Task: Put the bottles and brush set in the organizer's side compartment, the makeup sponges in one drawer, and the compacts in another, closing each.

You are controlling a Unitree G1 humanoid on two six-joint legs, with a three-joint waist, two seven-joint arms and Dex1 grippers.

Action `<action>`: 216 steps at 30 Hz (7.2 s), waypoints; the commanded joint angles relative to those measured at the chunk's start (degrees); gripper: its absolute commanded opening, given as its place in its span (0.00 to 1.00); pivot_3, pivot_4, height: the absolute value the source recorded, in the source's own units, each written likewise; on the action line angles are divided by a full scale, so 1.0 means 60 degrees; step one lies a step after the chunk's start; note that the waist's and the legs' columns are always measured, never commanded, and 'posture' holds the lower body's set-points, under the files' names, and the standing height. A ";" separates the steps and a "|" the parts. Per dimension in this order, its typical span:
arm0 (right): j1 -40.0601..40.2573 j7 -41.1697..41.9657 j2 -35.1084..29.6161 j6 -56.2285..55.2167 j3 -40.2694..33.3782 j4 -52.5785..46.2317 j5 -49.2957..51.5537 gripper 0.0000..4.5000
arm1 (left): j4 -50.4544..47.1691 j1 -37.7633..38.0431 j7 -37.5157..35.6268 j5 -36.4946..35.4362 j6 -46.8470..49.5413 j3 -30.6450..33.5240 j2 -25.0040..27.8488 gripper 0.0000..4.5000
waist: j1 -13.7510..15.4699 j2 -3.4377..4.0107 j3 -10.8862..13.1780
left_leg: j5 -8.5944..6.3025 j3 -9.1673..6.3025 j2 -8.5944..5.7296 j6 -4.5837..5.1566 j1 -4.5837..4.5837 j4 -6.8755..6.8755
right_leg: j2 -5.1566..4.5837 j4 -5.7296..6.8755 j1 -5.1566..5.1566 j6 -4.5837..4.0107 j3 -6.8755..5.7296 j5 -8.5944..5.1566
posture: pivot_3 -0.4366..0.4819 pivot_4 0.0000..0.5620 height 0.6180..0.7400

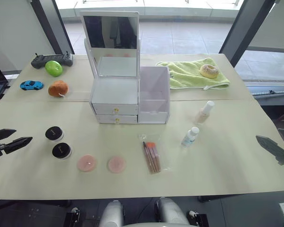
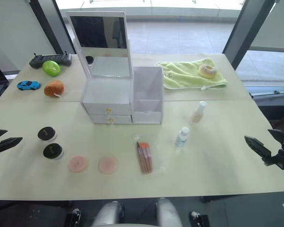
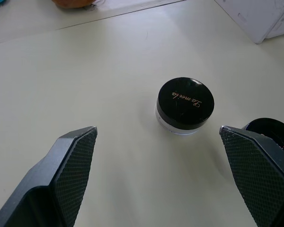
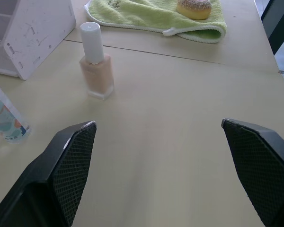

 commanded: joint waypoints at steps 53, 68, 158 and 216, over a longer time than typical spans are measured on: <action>-0.6668 -0.5283 0.3237 0.0934 0.5477 0.1519 -0.2637 1.00 | -1.1610 -0.2032 0.3726 -0.3927 0.6275 -0.4023 -0.4282 0.99 | -0.0027 0.0057 0.0011 | 0.0002 -0.0030 -0.0023 0.0004 -0.0017 0.0043 | 0.0028 -0.0011 0.0021 0.0017 0.0030 0.0016 | 0.48 0.27 1.00; -0.6716 -0.5230 0.3324 0.0910 0.5471 0.1459 -0.2659 0.87 | -1.1876 -0.2333 0.4238 -0.4606 0.6732 -0.4063 -0.4384 1.00 | -0.0037 0.0057 0.0011 | 0.0002 -0.0031 -0.0022 0.0003 -0.0016 0.0038 | 0.0029 -0.0011 0.0020 0.0018 0.0031 0.0015 | 0.48 0.27 1.00; -0.8184 -0.3585 0.2798 0.5712 0.3892 -0.3680 0.0317 1.00 | -1.1269 -0.1175 0.3654 -0.4428 0.6056 -0.2848 -0.3035 1.00 | -0.0036 0.0063 0.0039 | 0.0003 -0.0071 -0.0023 0.0002 -0.0102 0.0025 | 0.0030 -0.0033 -0.0063 0.0008 0.0009 0.0025 | 0.48 0.27 1.00; -0.0375 -0.1411 0.0461 0.1259 0.0871 -0.3353 0.0897 1.00 | -0.4279 -0.0996 0.1244 -0.1274 0.1042 -0.1394 -0.2085 1.00 | 0.0004 -0.0049 -0.0027 | 0.0014 0.0014 -0.0002 -0.0022 -0.0153 -0.0041 | -0.0002 -0.0007 -0.0120 -0.0052 0.0018 0.0068 | 0.48 0.27 1.00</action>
